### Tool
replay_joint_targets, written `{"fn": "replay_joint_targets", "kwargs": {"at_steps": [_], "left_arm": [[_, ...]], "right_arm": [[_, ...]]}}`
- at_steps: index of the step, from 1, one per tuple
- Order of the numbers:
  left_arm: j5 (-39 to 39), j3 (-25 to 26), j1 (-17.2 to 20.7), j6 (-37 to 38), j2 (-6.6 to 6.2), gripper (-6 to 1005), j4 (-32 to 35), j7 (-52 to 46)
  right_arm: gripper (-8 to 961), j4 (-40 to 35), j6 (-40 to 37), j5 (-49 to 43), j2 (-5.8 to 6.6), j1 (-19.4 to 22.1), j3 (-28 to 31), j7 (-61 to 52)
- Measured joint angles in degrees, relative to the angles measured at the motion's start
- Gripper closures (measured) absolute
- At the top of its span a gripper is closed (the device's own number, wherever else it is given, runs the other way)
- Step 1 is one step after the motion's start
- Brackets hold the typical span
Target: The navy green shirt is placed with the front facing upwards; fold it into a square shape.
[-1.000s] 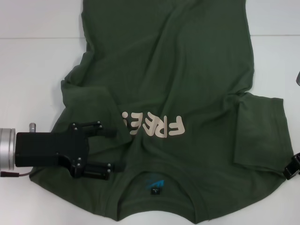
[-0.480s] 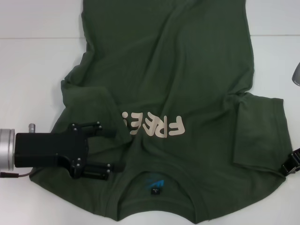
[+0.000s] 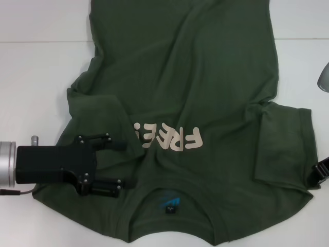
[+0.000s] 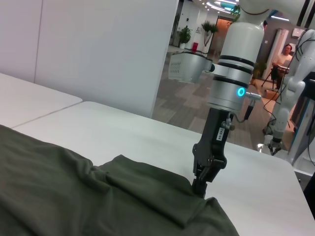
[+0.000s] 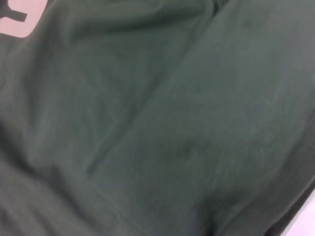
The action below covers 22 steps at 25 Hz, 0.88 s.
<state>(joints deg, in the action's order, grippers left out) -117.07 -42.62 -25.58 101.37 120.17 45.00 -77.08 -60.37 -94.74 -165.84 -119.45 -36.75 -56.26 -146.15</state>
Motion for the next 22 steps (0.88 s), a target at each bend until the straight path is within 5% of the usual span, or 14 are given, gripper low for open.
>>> {"fn": "replay_joint_targets", "kwargs": {"at_steps": [7,15,22], "left_arm": [[0.01,0.08,0.00,0.06,0.14,82,0.00,0.00],[0.30,0.15,0.06,0.12,0.30,82,0.00,0.00],[0.47,0.70,0.44,0.04,0.52,82,0.00,0.00]], "right_arm": [[929,0.00,0.01,0.01,0.00,0.42,-0.08,0.61],[948,-1.27,0.68,0.00,0.00,1.27,0.35,1.69],[950,-11.02,-1.56,3.73,0.42,3.25,1.91,2.99]]}}
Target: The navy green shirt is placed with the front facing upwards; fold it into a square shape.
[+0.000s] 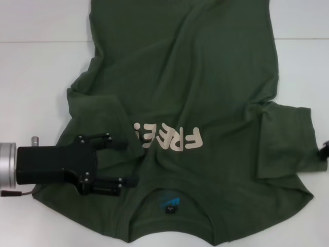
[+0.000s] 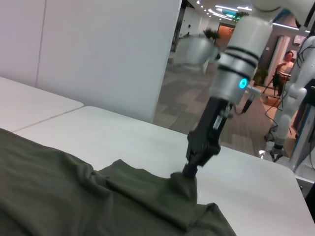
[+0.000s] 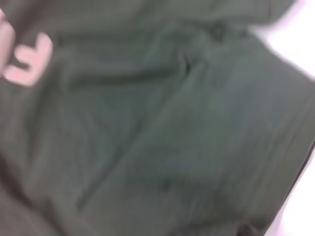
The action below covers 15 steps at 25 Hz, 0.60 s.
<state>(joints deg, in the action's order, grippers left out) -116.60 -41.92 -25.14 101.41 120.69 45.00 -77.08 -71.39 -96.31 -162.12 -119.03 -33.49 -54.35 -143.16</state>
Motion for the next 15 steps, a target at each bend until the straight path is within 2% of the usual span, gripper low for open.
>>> {"fn": "replay_joint_targets", "kwargs": {"at_steps": [7,15], "left_arm": [[0.06,2.07,0.19,0.00,0.16,82,0.00,-0.22],[0.06,3.67,1.27,0.09,0.30,82,0.00,-0.58]], "right_arm": [[952,-5.92,-2.73,1.43,-0.20,-2.16,-0.20,1.93],[951,-9.91,-2.47,2.27,-0.53,-5.42,-4.55,3.24]]}}
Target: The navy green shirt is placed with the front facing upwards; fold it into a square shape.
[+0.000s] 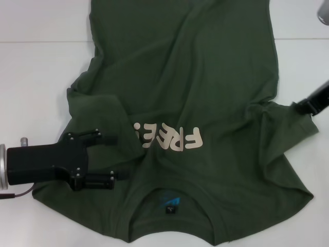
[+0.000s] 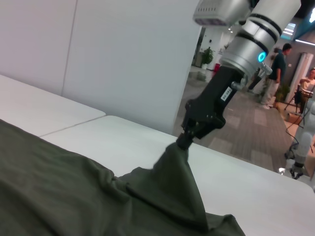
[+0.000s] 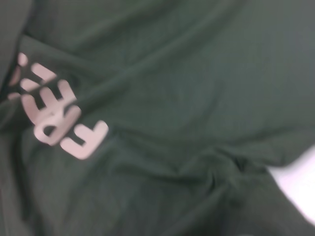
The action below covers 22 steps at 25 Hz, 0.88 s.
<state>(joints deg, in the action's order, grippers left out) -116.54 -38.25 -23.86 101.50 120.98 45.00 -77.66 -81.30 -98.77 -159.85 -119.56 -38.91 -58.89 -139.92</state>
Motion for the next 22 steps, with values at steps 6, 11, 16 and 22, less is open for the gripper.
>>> {"fn": "replay_joint_targets", "kwargs": {"at_steps": [6,11,16,22], "left_arm": [[0.06,1.25,0.85,0.07,0.23,82,0.00,-0.03],[0.09,1.32,1.12,0.11,0.38,83,0.00,-0.12],[0.10,1.69,1.28,0.28,0.40,83,0.00,-0.46],[0.10,1.88,1.45,0.55,0.46,83,0.00,-0.53]], "right_arm": [[950,-2.88,2.29,1.77,-0.23,-1.35,-4.94,0.59],[949,-3.17,4.54,2.43,-0.34,-2.33,-10.00,1.86],[948,-3.20,6.75,4.67,-0.40,-2.51,-16.70,2.90],[947,-2.60,8.50,7.45,-0.57,-2.71,-23.81,5.01]]}}
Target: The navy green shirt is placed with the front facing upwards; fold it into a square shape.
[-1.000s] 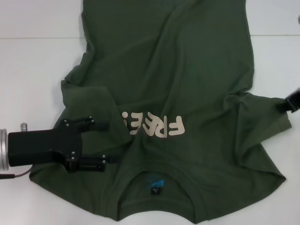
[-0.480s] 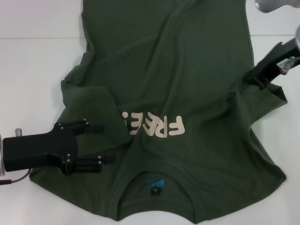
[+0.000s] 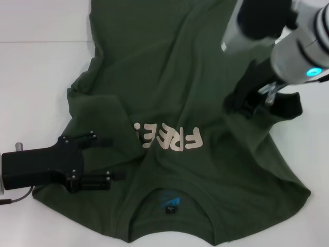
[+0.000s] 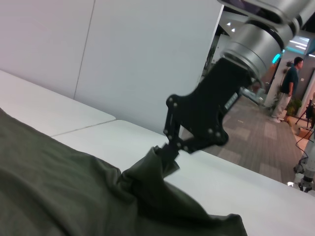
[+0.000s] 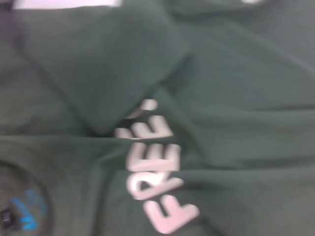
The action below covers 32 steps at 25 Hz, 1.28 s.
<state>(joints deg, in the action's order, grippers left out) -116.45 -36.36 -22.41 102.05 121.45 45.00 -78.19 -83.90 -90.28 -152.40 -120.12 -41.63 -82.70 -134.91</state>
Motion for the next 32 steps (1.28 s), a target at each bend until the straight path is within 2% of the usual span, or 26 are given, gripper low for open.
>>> {"fn": "replay_joint_targets", "kwargs": {"at_steps": [8,13,18,24,32], "left_arm": [[0.00,-0.02,0.31,0.09,0.07,83,0.00,-0.04],[-0.01,-0.03,0.47,0.11,0.12,83,0.00,0.07],[-0.01,-0.03,0.39,0.20,0.17,83,0.00,0.09],[-0.01,-0.02,0.11,0.33,0.19,83,0.00,0.20],[-0.01,-0.35,-1.06,0.75,0.28,83,0.00,0.40]], "right_arm": [[945,4.07,0.35,1.78,-0.03,-0.59,-6.97,1.30],[944,6.92,1.63,1.87,0.01,-1.06,-5.84,-0.14],[943,6.13,-0.67,3.49,0.34,-0.68,-2.46,0.19],[633,3.44,-3.72,1.36,0.49,-0.49,3.17,-1.00],[303,4.79,-6.90,-12.73,0.69,-1.38,12.83,-9.01]]}}
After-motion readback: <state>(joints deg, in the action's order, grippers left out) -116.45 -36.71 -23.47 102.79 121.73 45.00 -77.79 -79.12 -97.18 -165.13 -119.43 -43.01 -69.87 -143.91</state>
